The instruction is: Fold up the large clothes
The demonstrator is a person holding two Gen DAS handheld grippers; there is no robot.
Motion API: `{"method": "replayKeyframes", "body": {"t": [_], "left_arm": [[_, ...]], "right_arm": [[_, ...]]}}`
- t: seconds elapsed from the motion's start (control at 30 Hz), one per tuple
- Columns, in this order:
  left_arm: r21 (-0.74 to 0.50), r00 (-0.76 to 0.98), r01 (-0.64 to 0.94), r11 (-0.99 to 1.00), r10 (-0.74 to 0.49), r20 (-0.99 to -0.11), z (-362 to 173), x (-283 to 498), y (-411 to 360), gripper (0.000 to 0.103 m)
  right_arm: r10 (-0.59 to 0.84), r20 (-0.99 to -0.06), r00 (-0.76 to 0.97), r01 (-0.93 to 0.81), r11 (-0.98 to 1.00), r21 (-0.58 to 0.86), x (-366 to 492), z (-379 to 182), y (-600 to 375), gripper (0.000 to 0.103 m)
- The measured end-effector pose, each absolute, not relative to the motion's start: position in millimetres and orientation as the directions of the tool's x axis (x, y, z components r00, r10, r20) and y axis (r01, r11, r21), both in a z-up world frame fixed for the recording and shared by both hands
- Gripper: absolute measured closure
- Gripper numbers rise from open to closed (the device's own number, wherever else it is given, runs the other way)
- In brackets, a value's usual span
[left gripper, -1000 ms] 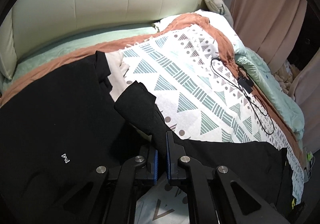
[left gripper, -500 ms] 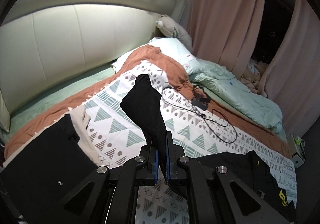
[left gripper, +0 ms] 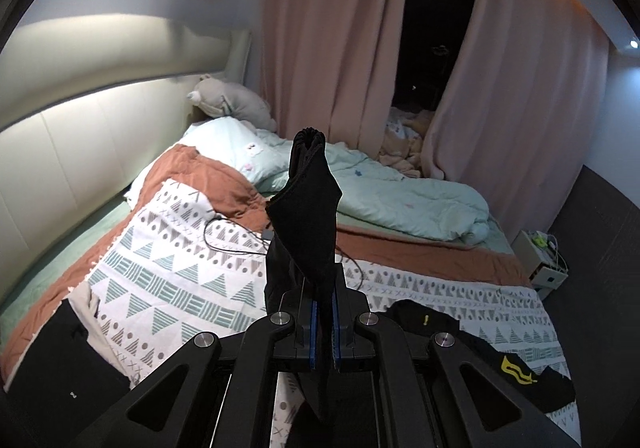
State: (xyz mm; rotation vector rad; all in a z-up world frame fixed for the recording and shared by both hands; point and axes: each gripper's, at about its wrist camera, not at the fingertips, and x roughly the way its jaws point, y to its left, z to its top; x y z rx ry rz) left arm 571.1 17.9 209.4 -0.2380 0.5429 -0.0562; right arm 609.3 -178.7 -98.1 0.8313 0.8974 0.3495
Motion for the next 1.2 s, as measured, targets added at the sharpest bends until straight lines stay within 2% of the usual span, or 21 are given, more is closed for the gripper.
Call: {"method": "replayKeyframes", "body": {"t": [0.03,0.17,0.2,0.33,0.4,0.5,0.6,0.77,1.0,1.07,1.1,1.13,1.17,1.2], "left_arm": [[-0.224,0.856,0.014,0.974,-0.128,-0.502,213,573,4,0.098],[-0.194,0.849,0.065,0.979,-0.156,-0.505,219,578,-36,0.098],[-0.201,0.845,0.078,0.977,-0.171,-0.507,219,580,-47,0.098],[-0.187,0.832,0.132,0.973,-0.211,-0.512,220,585,-98,0.098],[-0.179,0.822,0.164,0.97,-0.235,-0.519,218,587,-122,0.098],[-0.169,0.805,0.209,0.963,-0.268,-0.529,208,591,-154,0.098],[-0.17,0.778,0.252,0.953,-0.304,-0.55,191,602,-187,0.098],[-0.181,0.734,0.313,0.932,-0.358,-0.578,166,618,-238,0.098],[-0.185,0.658,0.391,0.901,-0.415,-0.629,127,632,-310,0.096],[-0.191,0.621,0.418,0.888,-0.432,-0.653,110,635,-329,0.089],[-0.226,0.586,0.437,0.87,-0.466,-0.663,98,637,-335,0.076],[-0.261,0.558,0.446,0.856,-0.494,-0.667,87,638,-339,0.052],[-0.303,0.534,0.452,0.839,-0.526,-0.662,75,637,-343,0.04],[-0.338,0.52,0.458,0.822,-0.556,-0.648,65,635,-346,0.022]], "right_arm": [[0.571,-0.539,0.619,0.075,0.641,0.764,600,-93,-193,0.049],[0.513,-0.534,0.672,0.121,0.635,0.763,571,-85,-236,0.028],[0.495,-0.536,0.684,0.135,0.637,0.759,564,-83,-247,0.027],[0.44,-0.546,0.713,0.189,0.63,0.754,535,-82,-283,0.026],[0.395,-0.571,0.72,0.23,0.64,0.733,509,-81,-303,0.022],[0.293,-0.65,0.701,0.326,0.679,0.658,497,-85,-326,0.022],[0.269,-0.641,0.719,0.345,0.663,0.664,487,-84,-351,0.022],[0.177,-0.688,0.704,0.416,0.682,0.601,485,-84,-378,0.022],[0.196,-0.692,0.694,0.419,0.672,0.611,488,-84,-402,0.022],[0.196,-0.688,0.699,0.433,0.65,0.625,483,-84,-408,0.022],[0.199,-0.682,0.704,0.439,0.633,0.637,481,-85,-412,0.022],[0.2,-0.676,0.709,0.444,0.617,0.649,477,-85,-417,0.022],[0.199,-0.671,0.714,0.448,0.607,0.656,475,-83,-420,0.022],[0.19,-0.663,0.724,0.453,0.593,0.665,470,-82,-426,0.022]]}}
